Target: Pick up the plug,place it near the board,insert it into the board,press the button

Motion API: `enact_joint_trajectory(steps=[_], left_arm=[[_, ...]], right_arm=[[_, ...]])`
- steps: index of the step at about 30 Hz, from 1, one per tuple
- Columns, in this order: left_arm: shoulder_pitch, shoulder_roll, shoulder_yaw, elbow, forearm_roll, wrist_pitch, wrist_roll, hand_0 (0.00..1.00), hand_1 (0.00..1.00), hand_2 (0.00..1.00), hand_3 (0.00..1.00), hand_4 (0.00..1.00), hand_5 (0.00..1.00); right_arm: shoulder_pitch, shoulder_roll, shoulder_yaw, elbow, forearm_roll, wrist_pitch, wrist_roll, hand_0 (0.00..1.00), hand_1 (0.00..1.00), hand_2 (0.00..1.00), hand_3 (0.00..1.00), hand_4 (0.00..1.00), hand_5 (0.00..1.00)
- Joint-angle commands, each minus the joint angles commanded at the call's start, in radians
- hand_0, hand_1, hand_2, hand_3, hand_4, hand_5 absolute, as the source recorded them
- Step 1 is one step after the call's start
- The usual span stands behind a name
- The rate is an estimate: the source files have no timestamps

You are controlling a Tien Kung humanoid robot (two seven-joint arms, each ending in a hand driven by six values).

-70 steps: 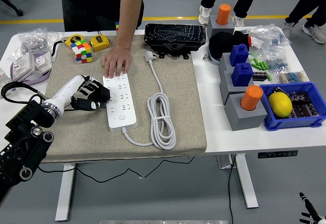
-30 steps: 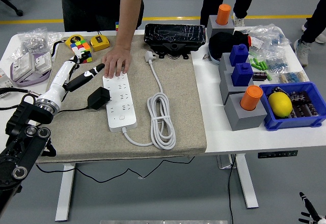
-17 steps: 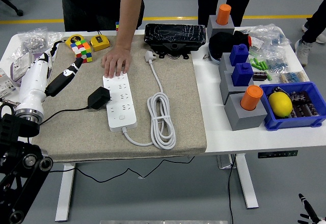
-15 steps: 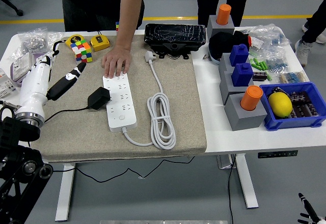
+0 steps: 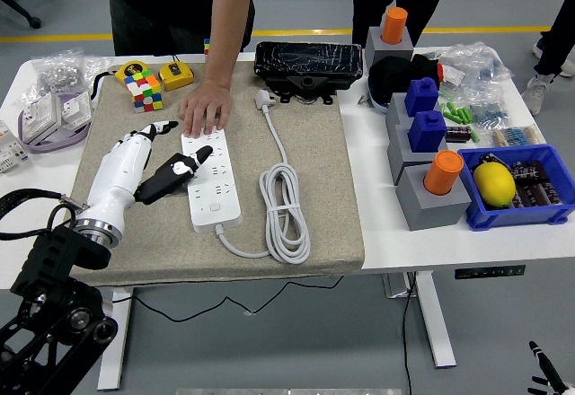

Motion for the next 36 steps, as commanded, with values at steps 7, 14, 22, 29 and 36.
enact_joint_trajectory(steps=[7, 14, 22, 29, 36], left_arm=[[-0.005, -0.011, -0.005, 0.106, -0.017, -0.005, -0.041, 0.949, 0.889, 0.844, 0.844, 0.998, 0.998], [-0.007, -0.018, -0.017, 0.189, -0.032, 0.002, -0.086, 0.951, 0.890, 0.845, 0.844, 0.998, 0.998], [-0.014, -0.025, -0.033, 0.219, -0.031, 0.010, -0.106, 0.948, 0.891, 0.841, 0.840, 0.998, 0.998], [-0.016, -0.026, -0.032, 0.237, -0.028, -0.002, -0.105, 0.949, 0.890, 0.841, 0.840, 0.998, 0.998], [-0.019, -0.032, -0.030, 0.258, -0.031, -0.003, -0.113, 0.953, 0.889, 0.841, 0.840, 0.998, 0.998]], right_arm=[[-0.001, -0.001, 0.007, 0.000, -0.009, 0.000, -0.003, 0.998, 0.861, 0.781, 0.833, 0.998, 0.998], [-0.003, 0.000, 0.008, 0.000, -0.011, 0.000, -0.003, 0.998, 0.860, 0.780, 0.833, 0.998, 0.998], [-0.001, -0.002, 0.007, 0.000, -0.010, 0.000, -0.003, 0.998, 0.860, 0.780, 0.833, 0.998, 0.998], [-0.002, -0.002, 0.011, 0.000, -0.013, 0.000, -0.003, 0.998, 0.861, 0.780, 0.832, 0.998, 0.998], [-0.001, -0.002, 0.011, 0.000, -0.013, 0.000, -0.004, 0.998, 0.860, 0.780, 0.833, 0.998, 0.998]])
